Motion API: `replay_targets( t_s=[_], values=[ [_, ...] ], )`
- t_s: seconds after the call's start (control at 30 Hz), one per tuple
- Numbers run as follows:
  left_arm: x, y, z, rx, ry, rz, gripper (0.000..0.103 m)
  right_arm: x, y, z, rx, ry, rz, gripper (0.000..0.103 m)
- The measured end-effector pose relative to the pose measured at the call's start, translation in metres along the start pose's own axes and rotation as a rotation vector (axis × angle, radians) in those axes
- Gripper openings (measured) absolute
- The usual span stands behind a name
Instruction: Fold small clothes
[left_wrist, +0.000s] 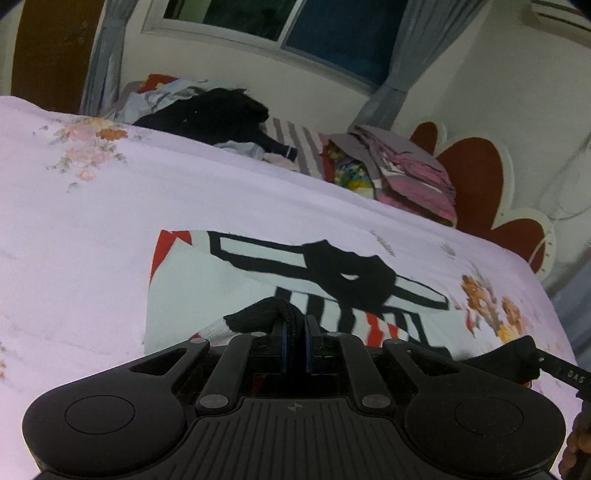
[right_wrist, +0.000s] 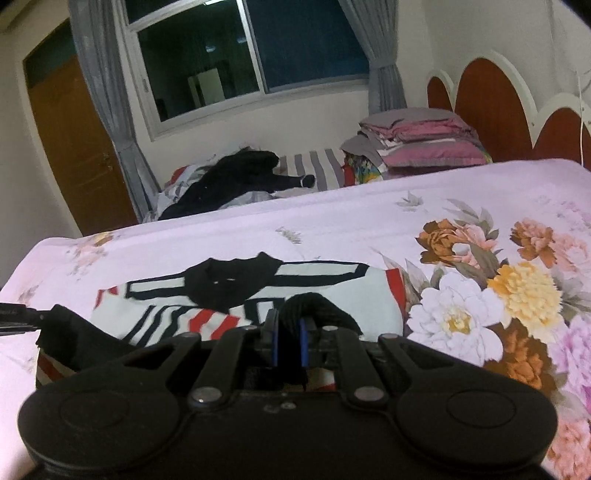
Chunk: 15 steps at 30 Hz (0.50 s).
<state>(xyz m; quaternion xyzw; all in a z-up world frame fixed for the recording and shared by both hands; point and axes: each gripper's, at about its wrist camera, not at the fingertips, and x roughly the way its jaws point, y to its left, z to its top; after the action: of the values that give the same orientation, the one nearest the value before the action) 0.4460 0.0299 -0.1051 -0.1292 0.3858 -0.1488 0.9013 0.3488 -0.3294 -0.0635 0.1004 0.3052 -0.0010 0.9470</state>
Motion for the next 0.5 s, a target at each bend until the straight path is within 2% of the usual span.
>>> replay_targets(
  t_s=[0.5],
  values=[
    [0.08,0.018,0.029,-0.122,0.05,0.083,0.008,0.095,-0.037,0.025,0.173,0.103,0.01,0.011]
  ],
)
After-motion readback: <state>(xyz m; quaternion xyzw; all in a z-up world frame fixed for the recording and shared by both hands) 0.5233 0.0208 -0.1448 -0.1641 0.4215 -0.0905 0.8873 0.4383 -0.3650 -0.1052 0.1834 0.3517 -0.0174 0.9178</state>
